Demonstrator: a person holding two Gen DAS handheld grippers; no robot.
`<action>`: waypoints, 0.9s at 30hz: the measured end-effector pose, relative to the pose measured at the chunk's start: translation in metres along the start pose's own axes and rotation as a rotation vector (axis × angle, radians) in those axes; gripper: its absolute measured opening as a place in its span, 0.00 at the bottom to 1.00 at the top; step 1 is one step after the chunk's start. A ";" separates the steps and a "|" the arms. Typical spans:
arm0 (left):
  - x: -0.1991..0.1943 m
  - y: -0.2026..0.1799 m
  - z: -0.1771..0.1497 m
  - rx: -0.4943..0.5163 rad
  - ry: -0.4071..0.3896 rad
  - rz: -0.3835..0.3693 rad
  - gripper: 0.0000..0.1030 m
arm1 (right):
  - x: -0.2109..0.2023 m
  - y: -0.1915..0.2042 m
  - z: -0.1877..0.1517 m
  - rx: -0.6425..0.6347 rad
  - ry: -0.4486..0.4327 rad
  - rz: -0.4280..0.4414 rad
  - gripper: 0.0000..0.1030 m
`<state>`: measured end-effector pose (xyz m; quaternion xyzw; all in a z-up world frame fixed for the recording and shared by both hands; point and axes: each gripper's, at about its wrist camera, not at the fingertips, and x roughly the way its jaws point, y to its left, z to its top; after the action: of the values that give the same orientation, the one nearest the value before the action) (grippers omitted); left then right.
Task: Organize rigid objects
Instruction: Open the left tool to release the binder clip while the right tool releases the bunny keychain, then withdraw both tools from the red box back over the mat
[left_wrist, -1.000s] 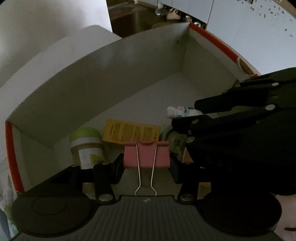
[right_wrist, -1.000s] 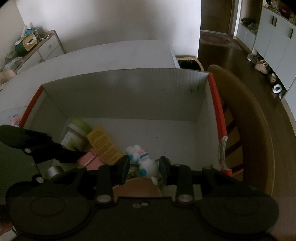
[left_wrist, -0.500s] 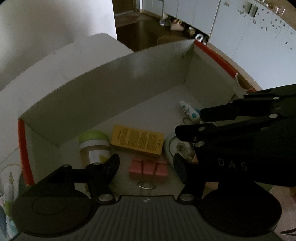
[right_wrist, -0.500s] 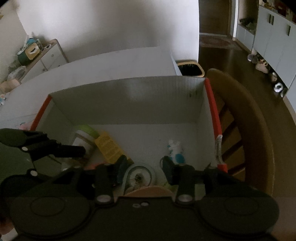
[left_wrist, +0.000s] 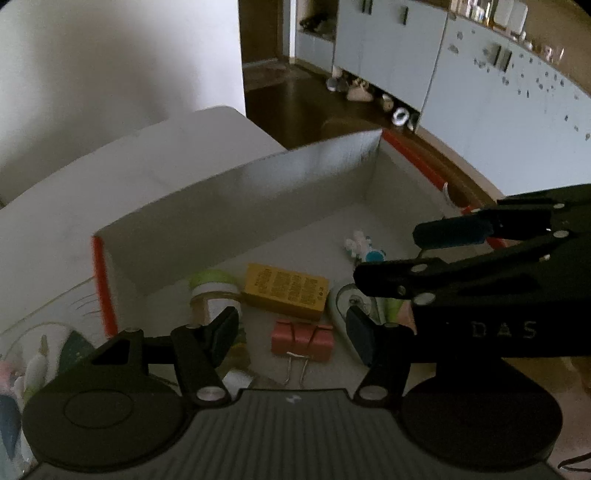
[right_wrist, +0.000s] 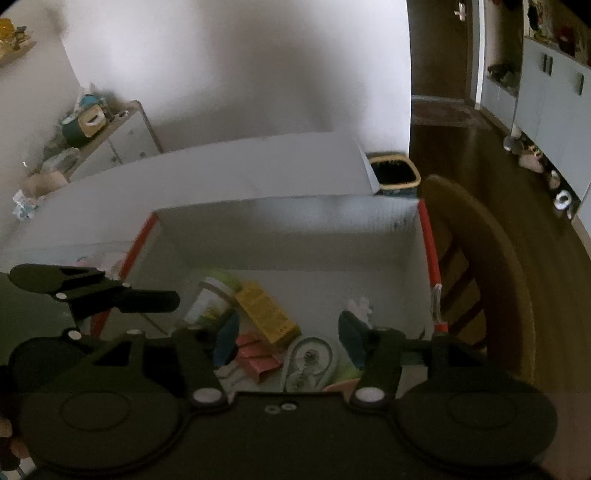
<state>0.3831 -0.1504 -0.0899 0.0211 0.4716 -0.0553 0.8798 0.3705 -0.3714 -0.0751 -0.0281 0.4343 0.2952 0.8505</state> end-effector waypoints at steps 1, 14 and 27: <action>-0.005 0.001 -0.001 -0.004 -0.013 -0.003 0.62 | -0.005 0.001 0.000 0.000 -0.009 0.005 0.59; -0.077 0.023 -0.025 -0.039 -0.146 -0.002 0.62 | -0.054 0.031 -0.007 -0.019 -0.093 0.057 0.72; -0.137 0.067 -0.064 -0.040 -0.240 0.016 0.72 | -0.077 0.086 -0.024 -0.021 -0.168 0.123 0.91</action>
<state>0.2622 -0.0679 -0.0121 0.0003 0.3636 -0.0410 0.9307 0.2730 -0.3448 -0.0141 0.0144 0.3593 0.3526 0.8639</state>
